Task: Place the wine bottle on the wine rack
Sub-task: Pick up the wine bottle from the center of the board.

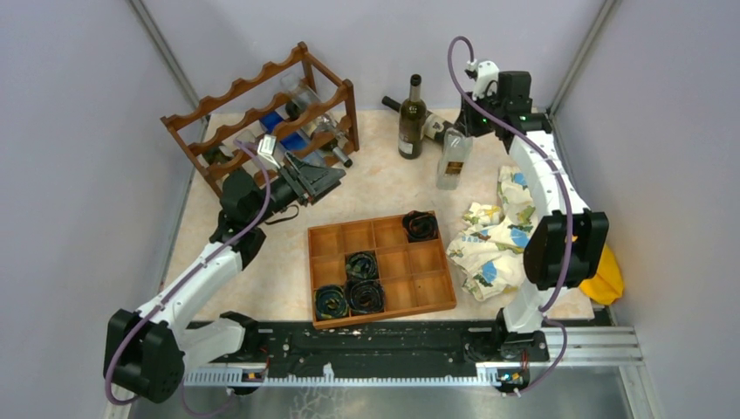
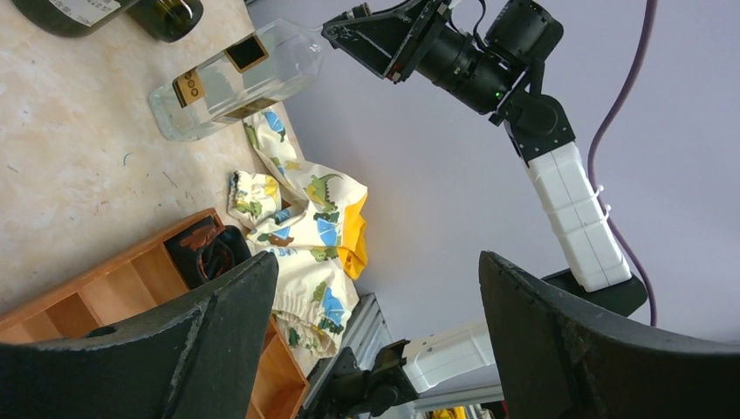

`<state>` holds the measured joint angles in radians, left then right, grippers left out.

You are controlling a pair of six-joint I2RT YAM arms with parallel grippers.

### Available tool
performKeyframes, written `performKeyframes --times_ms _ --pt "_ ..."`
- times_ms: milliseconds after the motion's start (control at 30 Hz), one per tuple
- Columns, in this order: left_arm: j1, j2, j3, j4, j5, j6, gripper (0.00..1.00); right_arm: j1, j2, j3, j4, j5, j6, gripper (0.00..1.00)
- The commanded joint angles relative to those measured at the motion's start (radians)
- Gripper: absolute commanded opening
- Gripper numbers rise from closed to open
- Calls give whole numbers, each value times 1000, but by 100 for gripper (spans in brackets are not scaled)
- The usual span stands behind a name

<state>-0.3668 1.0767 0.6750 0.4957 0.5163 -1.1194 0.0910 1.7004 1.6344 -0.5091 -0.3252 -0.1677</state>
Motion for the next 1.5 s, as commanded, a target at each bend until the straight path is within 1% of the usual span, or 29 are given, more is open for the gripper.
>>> performKeyframes --times_ms 0,67,233,433,600,700,800,833,900,1033,1100,1200,1267,1300,1367,1467 --pt "-18 -5 -7 46 -15 -23 91 8 -41 -5 93 11 17 10" --pt "-26 -2 -6 47 -18 -26 91 7 -77 -28 119 20 16 0" --pt "-49 15 -11 82 -31 -46 92 -10 -173 -70 173 15 49 0" --pt "-82 62 -13 180 -35 -86 94 -47 -253 -57 193 -21 156 0" --pt "-129 109 5 232 -44 -78 95 -76 -306 -50 181 -83 339 0" --pt "-152 133 19 255 -38 -27 95 -88 -334 -56 170 -142 456 0" --pt "-163 140 45 209 -26 135 98 -88 -365 -84 173 -204 567 0" --pt "-165 136 52 190 -19 233 99 -88 -375 -101 182 -227 603 0" --pt "-165 123 55 163 0 384 99 -88 -393 -141 204 -270 682 0" --pt "-165 86 48 82 65 710 99 -88 -424 -265 287 -365 857 0" --pt "-165 72 41 43 104 851 99 -88 -440 -328 343 -402 906 0" --pt "-166 55 30 -6 177 1043 99 -88 -471 -415 389 -439 930 0" --pt "-166 52 52 -58 223 1141 99 -88 -492 -461 415 -469 942 0" --pt "-166 57 66 -78 230 1163 99 -88 -502 -487 427 -482 949 0" --pt "-166 85 100 -99 275 1199 99 -88 -520 -531 459 -507 959 0" --pt "-165 166 160 -111 379 1200 99 -81 -542 -596 524 -555 981 0"
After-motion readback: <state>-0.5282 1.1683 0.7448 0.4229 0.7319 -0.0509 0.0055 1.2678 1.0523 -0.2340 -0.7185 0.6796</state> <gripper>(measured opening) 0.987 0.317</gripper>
